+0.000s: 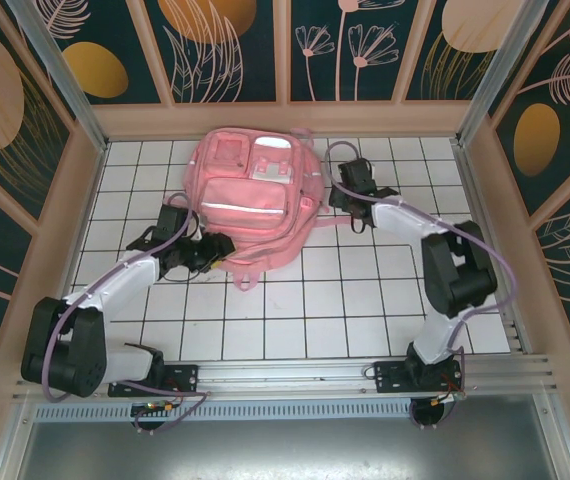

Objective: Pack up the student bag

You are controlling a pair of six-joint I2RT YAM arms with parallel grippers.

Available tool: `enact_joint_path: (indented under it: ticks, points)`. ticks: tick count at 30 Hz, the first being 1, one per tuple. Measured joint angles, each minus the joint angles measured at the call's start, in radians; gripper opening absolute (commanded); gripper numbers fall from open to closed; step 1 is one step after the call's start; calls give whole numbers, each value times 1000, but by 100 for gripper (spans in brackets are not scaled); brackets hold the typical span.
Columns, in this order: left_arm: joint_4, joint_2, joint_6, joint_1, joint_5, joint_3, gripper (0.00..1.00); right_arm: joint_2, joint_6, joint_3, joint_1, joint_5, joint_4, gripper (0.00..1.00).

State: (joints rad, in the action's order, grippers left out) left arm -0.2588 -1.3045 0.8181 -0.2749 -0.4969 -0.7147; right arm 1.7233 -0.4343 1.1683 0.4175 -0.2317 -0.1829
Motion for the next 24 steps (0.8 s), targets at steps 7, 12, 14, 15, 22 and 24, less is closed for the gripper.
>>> enact_joint_path:
  ticks: [7,12,14,15,22,24]
  points:
    - [-128,33,-75,0,231,-194,99,-313,-8,-131,-2,-36,13,96]
    - [-164,23,-180,15,596,-357,99,-502,7,-220,-38,-41,31,99]
    - [-141,21,-226,51,700,-358,99,-566,18,-266,-57,-44,52,99]
    - [-126,17,-248,77,745,-350,99,-602,31,-300,-65,-53,76,99]
    - [156,7,-375,181,1046,-99,99,-710,198,-566,-93,-146,269,99]
    - [271,6,-412,186,1094,6,98,-699,229,-631,-127,-170,329,99]
